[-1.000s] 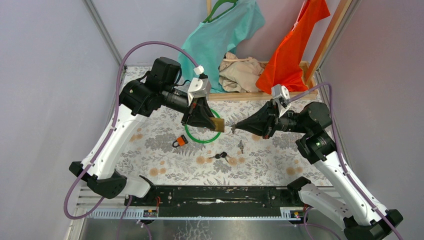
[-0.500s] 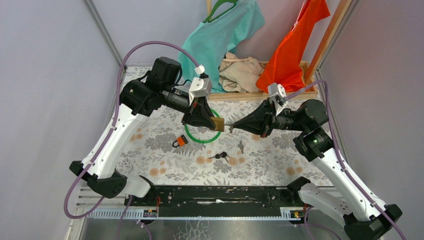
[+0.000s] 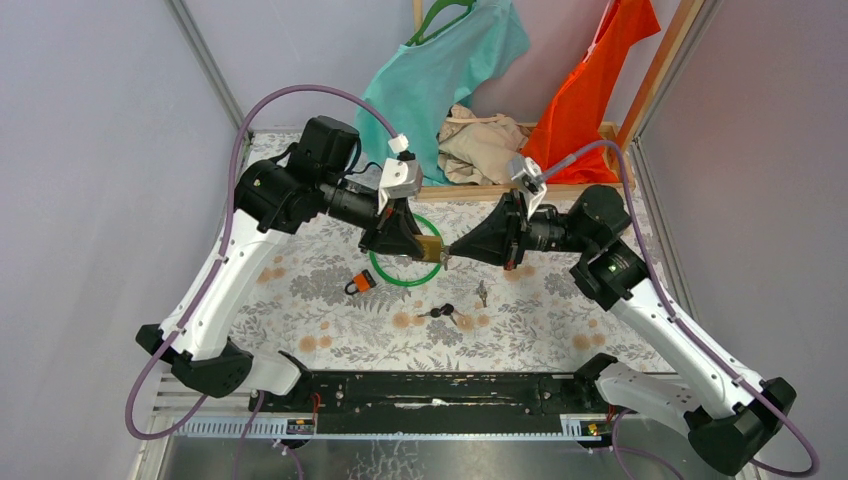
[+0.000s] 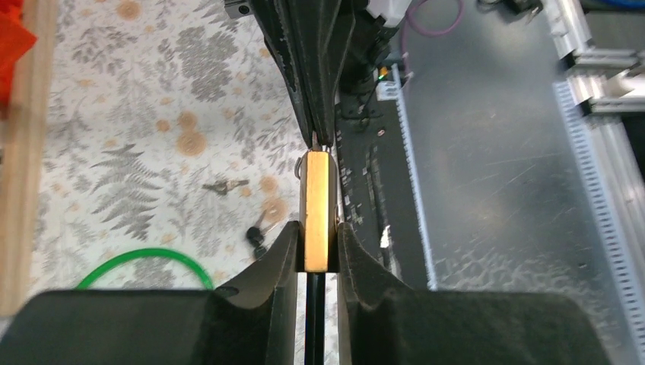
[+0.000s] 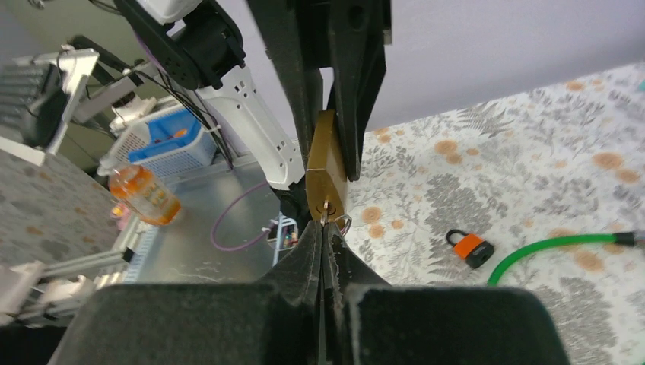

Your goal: Unlock with the key

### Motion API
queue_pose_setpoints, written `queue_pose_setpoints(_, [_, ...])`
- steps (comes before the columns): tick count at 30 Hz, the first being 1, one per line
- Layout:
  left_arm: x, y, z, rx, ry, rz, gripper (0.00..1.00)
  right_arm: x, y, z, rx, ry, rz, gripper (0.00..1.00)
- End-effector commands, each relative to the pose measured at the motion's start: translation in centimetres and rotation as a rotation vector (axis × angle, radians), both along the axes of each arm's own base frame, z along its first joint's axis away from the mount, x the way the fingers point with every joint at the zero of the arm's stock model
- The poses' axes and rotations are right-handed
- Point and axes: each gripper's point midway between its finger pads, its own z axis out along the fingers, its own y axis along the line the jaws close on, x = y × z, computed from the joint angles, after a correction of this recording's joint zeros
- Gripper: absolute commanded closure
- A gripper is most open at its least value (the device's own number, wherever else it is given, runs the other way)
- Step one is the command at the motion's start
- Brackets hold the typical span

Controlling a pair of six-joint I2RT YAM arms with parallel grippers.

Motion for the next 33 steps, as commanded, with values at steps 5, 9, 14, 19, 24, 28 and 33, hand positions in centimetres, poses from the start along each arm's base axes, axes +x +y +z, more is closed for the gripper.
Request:
queue_pose_setpoints(5, [3.2,-0.6,0.0,0.013,-0.396,-0.042,1.00,1.0,1.9,-0.1,0.053,0.328,0.021,1.00])
queue_pose_setpoints(9, [4.0,-0.1,-1.1,0.066,-0.499,-0.043,1.00,1.9,1.1,-1.1,0.072,0.552,0.050,1.00])
queue_pose_setpoints(14, [4.3,0.2,-2.0,0.086,-0.621,-0.027,1.00,2.3,1.2,-2.6,0.041,0.734,0.068,1.00])
queue_pose_setpoints(19, [3.3,-0.7,-1.6,0.055,-0.425,0.028,1.00,3.6,0.2,-4.2,-0.067,0.476,-0.116,0.97])
queue_pose_setpoints(24, [0.0,-2.1,-0.6,-0.031,-0.114,-0.028,1.00,4.6,-1.4,-2.0,0.008,0.095,-0.245,0.36])
queue_pose_setpoints(28, [-1.2,-2.4,0.2,-0.065,-0.015,-0.045,1.00,3.7,-1.2,-0.8,0.024,0.000,-0.178,0.25])
queue_pose_setpoints(33, [-1.6,-2.4,0.3,-0.065,0.026,-0.046,1.00,2.4,-0.4,0.6,0.021,-0.033,-0.073,0.29])
